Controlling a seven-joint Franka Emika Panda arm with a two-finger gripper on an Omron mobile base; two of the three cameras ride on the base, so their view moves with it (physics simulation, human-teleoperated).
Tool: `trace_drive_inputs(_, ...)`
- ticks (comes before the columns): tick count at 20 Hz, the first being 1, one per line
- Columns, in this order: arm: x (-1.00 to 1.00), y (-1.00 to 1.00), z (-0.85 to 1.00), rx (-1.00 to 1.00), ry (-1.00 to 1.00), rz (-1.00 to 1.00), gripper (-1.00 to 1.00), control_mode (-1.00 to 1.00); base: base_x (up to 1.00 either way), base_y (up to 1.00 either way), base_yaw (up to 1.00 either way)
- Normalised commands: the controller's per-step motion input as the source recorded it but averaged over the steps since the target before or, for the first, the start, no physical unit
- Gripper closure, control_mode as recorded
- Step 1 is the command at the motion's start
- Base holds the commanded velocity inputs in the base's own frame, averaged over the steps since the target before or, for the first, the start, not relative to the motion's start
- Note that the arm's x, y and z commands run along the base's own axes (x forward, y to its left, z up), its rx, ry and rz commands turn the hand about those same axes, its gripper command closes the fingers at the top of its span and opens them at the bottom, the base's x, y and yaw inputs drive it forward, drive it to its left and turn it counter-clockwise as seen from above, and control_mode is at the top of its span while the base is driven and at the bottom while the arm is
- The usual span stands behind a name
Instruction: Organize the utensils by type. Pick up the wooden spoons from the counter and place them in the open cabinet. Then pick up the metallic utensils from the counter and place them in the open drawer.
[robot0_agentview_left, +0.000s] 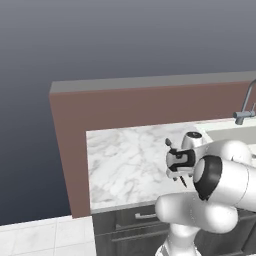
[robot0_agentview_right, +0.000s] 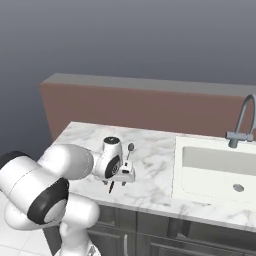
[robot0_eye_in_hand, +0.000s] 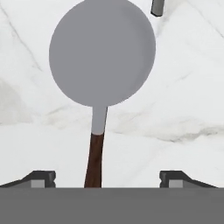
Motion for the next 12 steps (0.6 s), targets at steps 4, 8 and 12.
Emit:
trace_drive_inputs(4,-0.1,0.15,-0.58,0.0,-0.18,-0.05,-1.0,-1.0,0.0,0.0,0.0)
trace_drive_inputs(8,-0.01,0.32,-0.63,0.0,-0.08,-0.07,-1.0,-1.0,0.0,0.0,0.0)
trace_drive_inputs(12,0.0,0.31,-0.64,0.0,0.0,-0.07,-1.0,-1.0,0.0,0.0,0.0)
